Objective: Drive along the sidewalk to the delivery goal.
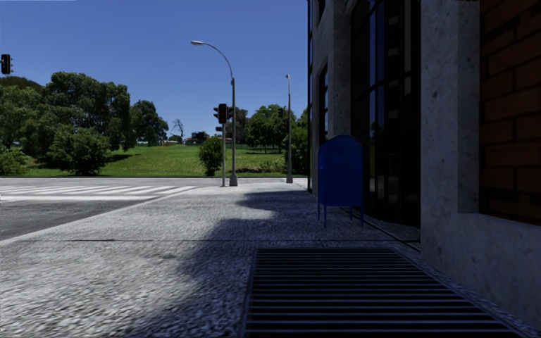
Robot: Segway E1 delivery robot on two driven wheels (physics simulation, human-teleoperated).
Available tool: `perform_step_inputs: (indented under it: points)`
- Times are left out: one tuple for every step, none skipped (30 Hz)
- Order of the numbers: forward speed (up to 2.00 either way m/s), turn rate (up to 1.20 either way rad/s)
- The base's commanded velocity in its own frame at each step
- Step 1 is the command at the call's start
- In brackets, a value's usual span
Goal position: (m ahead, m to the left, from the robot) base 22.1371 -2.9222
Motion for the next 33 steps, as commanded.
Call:
perform_step_inputs:
  points:
    - [2.00,0.00]
    - [2.00,0.00]
    - [2.00,0.00]
    - [2.00,0.00]
    - [2.00,0.00]
    - [2.00,0.00]
    - [2.00,0.00]
    - [2.00,0.00]
    - [2.00,0.00]
    - [2.00,0.00]
    - [2.00,0.00]
    - [2.00,0.00]
    - [2.00,0.00]
    - [2.00,0.00]
    - [2.00,0.00]
    - [2.00,0.00]
    - [2.00,0.00]
    - [2.00,0.00]
    - [2.00,0.00]
    - [2.00,0.00]
    - [2.00,0.00]
    - [2.00,0.00]
    - [2.00,0.00]
    - [2.00,0.00]
    - [2.00,0.00]
    - [2.00,0.00]
    - [2.00,0.00]
    - [2.00,0.00]
    - [2.00,0.00]
    - [2.00,0.00]
    - [2.00,0.00]
    - [2.00,0.00]
    - [2.00,0.00]
